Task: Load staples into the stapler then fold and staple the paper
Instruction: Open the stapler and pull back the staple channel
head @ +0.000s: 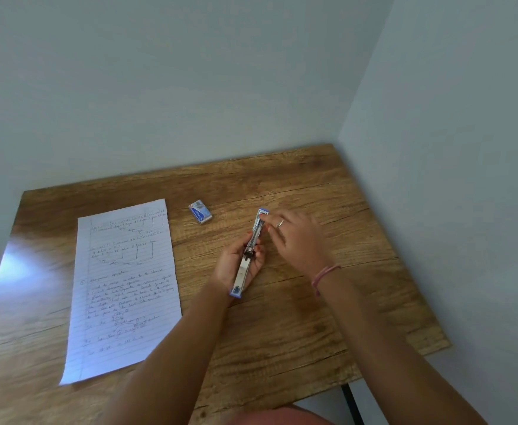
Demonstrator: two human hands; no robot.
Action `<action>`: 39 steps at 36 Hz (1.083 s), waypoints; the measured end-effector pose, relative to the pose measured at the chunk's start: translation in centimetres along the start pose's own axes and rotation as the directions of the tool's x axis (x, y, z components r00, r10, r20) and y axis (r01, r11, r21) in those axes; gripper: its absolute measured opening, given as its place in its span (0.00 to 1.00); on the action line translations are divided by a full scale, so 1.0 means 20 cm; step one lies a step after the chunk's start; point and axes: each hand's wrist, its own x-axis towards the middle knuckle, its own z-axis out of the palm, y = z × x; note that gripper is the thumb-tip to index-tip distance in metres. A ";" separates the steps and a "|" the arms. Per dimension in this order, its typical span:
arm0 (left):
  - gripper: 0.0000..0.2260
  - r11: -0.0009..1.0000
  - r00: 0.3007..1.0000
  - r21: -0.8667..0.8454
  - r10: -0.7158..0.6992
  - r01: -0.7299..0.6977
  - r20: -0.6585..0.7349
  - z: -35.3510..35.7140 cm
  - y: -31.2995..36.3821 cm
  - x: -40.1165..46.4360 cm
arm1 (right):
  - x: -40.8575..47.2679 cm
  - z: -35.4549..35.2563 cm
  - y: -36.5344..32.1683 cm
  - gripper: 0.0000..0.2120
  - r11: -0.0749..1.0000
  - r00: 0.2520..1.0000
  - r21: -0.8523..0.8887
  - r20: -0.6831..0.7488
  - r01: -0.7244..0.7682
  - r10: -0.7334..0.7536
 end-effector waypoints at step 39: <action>0.10 0.998 0.999 0.033 0.052 -0.052 0.000 0.00 0.00 0.02 | -0.04 0.12 0.12 0.15 0.896 0.915 -0.273 -0.104 0.350 -0.389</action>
